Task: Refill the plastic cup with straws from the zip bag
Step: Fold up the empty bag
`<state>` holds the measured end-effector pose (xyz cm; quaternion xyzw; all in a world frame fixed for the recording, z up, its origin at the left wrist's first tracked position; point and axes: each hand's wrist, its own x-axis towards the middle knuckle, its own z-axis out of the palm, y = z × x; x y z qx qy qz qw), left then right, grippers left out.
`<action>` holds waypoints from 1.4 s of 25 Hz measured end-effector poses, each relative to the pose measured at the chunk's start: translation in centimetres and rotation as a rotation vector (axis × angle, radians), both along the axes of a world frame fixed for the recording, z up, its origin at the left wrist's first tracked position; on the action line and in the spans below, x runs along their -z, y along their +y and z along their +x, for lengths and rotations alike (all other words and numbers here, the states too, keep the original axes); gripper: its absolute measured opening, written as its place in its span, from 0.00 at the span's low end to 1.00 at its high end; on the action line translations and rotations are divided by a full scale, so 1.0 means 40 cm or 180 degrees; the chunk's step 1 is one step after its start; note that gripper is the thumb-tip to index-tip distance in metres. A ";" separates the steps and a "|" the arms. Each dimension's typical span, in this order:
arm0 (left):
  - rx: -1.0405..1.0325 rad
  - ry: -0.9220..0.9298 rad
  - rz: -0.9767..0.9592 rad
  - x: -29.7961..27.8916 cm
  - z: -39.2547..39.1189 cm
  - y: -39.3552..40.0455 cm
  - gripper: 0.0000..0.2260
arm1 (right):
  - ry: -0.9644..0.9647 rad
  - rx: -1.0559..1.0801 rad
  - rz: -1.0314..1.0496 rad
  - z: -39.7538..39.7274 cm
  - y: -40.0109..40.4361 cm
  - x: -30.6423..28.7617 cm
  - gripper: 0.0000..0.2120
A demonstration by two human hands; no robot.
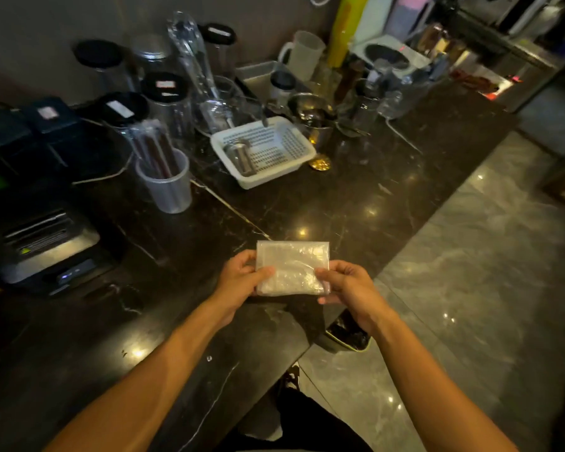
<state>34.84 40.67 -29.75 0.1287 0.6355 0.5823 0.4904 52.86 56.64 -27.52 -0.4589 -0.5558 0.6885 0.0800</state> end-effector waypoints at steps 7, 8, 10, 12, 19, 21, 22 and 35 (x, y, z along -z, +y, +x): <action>0.0792 0.0213 0.0015 -0.056 0.157 0.196 0.16 | 0.0103 0.0955 0.0237 0.217 0.080 -0.010 0.04; 0.0889 0.0233 -0.0031 -0.058 0.189 0.234 0.17 | 0.0058 0.1036 0.0314 0.255 0.099 -0.006 0.04; 0.1006 0.0249 -0.0095 -0.054 0.250 0.306 0.16 | -0.0077 0.1138 0.0466 0.327 0.145 0.011 0.06; 0.1094 0.0353 -0.0131 -0.041 0.325 0.376 0.14 | -0.0197 0.1174 0.0568 0.404 0.203 0.037 0.07; 0.1017 0.0534 -0.0658 0.127 0.595 0.610 0.13 | -0.0483 0.1373 0.0249 0.642 0.417 0.200 0.06; 0.0941 0.0453 -0.0906 0.199 0.650 0.663 0.15 | -0.0568 0.1355 0.0062 0.689 0.468 0.267 0.06; 0.0910 0.0432 -0.0999 0.236 0.668 0.683 0.14 | -0.0615 0.1338 -0.0008 0.705 0.488 0.299 0.06; 0.0828 0.0264 -0.1968 0.904 0.708 0.805 0.16 | -0.1192 0.1371 -0.0756 0.710 0.609 0.998 0.10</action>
